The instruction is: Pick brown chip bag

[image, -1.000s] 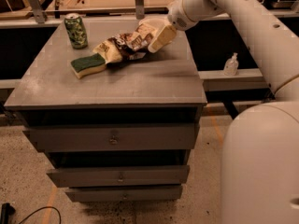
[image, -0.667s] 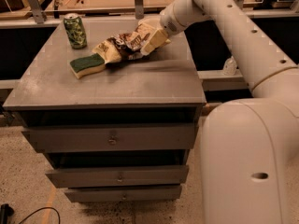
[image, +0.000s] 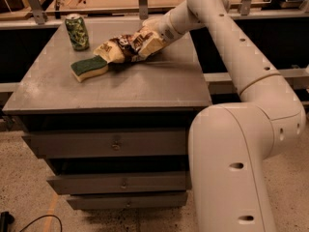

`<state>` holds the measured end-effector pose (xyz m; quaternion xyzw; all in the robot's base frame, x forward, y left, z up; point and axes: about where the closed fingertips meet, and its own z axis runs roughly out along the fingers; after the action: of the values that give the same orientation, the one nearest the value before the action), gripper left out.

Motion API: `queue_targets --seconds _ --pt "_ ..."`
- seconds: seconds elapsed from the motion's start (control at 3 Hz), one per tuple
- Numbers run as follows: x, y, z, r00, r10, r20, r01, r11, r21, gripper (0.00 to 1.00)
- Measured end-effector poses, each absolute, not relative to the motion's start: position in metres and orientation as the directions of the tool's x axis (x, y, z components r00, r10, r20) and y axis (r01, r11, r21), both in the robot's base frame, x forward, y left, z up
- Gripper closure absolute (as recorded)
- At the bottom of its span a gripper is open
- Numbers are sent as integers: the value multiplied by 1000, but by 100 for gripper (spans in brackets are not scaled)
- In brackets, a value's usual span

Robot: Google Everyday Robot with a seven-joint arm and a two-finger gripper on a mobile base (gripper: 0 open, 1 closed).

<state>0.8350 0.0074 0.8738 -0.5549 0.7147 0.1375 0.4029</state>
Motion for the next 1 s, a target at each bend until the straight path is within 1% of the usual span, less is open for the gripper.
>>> queue_targets --seconds 0.67,1.0 --pt "839 23 869 -14 -701 -713 -917 293 -270 88" --pt "841 15 887 13 -673 -739 -898 317 -305 100"
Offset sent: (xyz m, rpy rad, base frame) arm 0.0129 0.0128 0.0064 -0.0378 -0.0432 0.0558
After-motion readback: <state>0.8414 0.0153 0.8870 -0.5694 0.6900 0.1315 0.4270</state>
